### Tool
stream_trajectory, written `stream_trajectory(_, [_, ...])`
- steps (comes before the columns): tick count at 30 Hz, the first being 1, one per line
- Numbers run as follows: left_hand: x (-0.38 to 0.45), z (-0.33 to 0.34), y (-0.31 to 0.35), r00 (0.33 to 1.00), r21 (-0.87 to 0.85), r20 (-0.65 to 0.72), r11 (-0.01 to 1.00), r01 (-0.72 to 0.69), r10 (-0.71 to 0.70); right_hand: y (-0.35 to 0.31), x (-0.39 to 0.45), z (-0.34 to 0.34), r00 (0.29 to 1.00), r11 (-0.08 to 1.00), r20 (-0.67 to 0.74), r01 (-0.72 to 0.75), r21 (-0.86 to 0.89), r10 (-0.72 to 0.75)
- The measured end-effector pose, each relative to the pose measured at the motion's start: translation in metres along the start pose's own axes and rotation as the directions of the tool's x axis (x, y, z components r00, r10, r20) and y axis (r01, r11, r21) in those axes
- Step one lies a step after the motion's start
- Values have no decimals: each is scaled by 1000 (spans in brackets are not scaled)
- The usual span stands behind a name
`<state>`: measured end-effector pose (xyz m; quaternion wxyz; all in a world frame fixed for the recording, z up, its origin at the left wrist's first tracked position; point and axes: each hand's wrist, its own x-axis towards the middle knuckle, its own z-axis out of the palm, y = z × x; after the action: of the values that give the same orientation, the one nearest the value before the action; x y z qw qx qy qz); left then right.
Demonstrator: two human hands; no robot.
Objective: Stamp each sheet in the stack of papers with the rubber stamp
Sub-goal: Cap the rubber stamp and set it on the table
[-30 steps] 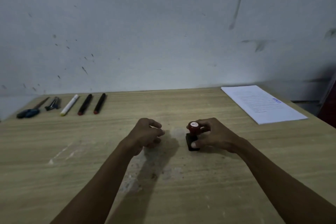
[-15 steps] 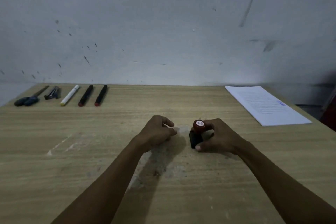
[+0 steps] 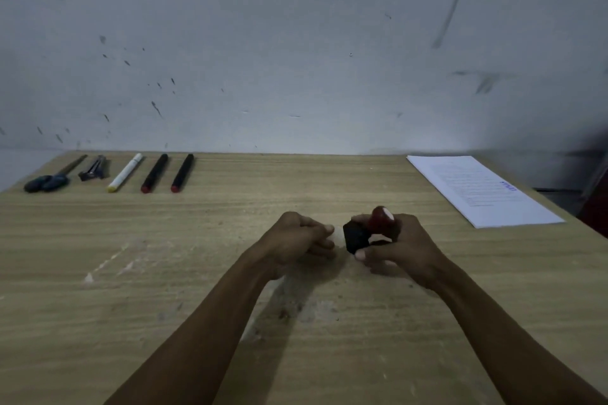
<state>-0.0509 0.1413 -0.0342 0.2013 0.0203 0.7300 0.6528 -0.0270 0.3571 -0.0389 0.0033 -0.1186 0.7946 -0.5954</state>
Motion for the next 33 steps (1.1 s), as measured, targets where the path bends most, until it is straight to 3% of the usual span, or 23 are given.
stream_trajectory(3, [-3, 8, 1, 984, -317, 174, 943, 99, -44, -7, -1, 0, 998, 994, -37, 57, 89, -54])
stream_trajectory(6, [0, 17, -2, 981, -418, 194, 905, 83, 0, -12, 0, 0, 997, 994, -28, 73, 87, -71])
stream_trajectory(12, [3, 27, -2, 990, -309, 128, 947, 90, -52, -9, -5, -5, 998, 994, 0, 59, -89, -59])
stream_trajectory(15, [4, 32, 1, 983, -236, 181, 969, 78, -34, -8, -10, -15, 1000, 999, -3, 14, -34, -14])
stream_trajectory(19, [17, 32, 7, 976, 9, 193, 994, -106, 102, -12, -9, -28, 1000, 999, -9, -3, -51, 3])
stream_trajectory(21, [21, 37, 14, 950, 209, 236, 944, -255, 204, -18, -9, -36, 999, 994, 35, -10, -108, 14])
stream_trajectory(23, [23, 46, 20, 925, 240, 281, 914, -327, 257, -22, -8, -44, 998, 989, 64, -18, -150, 28])
stream_trajectory(27, [33, 67, 24, 904, 229, 255, 887, -401, 343, -15, -2, -57, 995, 970, -47, -94, -226, 85])
stream_trajectory(30, [51, 84, 24, 915, 316, 189, 861, -399, 355, -11, 0, -68, 989, 951, -86, -139, -278, 119])
stream_trajectory(33, [76, 98, 19, 918, 323, 153, 859, -397, 367, -4, 3, -80, 976, 973, -181, -153, -175, 121])
